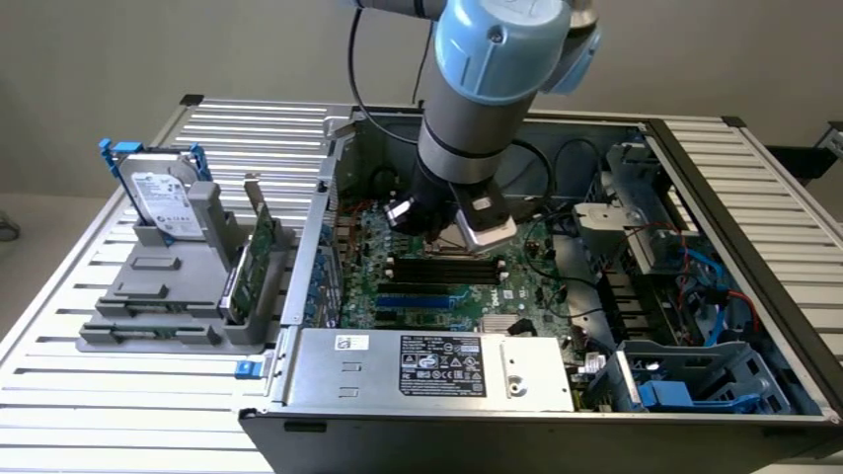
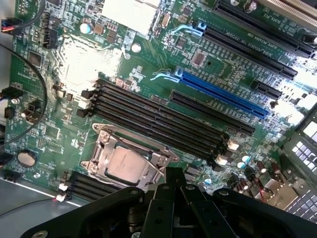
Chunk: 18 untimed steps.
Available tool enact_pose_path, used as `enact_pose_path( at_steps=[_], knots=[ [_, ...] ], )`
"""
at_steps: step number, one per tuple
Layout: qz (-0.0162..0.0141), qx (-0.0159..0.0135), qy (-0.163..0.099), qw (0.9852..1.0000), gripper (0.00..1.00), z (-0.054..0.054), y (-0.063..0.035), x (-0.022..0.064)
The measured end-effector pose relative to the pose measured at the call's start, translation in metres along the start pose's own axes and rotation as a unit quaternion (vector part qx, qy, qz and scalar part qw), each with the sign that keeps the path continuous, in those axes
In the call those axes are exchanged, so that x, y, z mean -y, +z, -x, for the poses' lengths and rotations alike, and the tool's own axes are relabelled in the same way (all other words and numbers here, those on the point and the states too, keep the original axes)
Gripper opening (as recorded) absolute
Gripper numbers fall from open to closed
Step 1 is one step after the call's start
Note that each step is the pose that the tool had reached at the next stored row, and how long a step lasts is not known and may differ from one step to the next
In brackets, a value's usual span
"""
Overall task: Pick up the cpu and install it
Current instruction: 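Install the first cpu locking lever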
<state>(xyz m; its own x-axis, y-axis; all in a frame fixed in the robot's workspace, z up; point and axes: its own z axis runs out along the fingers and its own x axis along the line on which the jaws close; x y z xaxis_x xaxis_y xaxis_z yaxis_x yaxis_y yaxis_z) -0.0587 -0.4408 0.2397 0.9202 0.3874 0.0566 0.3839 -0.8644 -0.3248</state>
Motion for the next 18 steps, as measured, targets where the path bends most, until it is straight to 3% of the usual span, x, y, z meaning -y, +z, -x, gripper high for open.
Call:
enact_pose_path(
  at_steps=[7, 13, 18],
  knots=[
    [-0.0009, -0.0003, 0.0, 1.0, 0.11, 0.0036, 0.0023, -0.0014],
    [-0.0128, -0.0053, -0.001, 0.9999, 0.11, 0.0035, 0.0023, -0.0016],
    [-0.019, -0.0078, -0.002, 0.9998, 0.11, 0.0021, 0.0015, -0.0039]
  ],
)
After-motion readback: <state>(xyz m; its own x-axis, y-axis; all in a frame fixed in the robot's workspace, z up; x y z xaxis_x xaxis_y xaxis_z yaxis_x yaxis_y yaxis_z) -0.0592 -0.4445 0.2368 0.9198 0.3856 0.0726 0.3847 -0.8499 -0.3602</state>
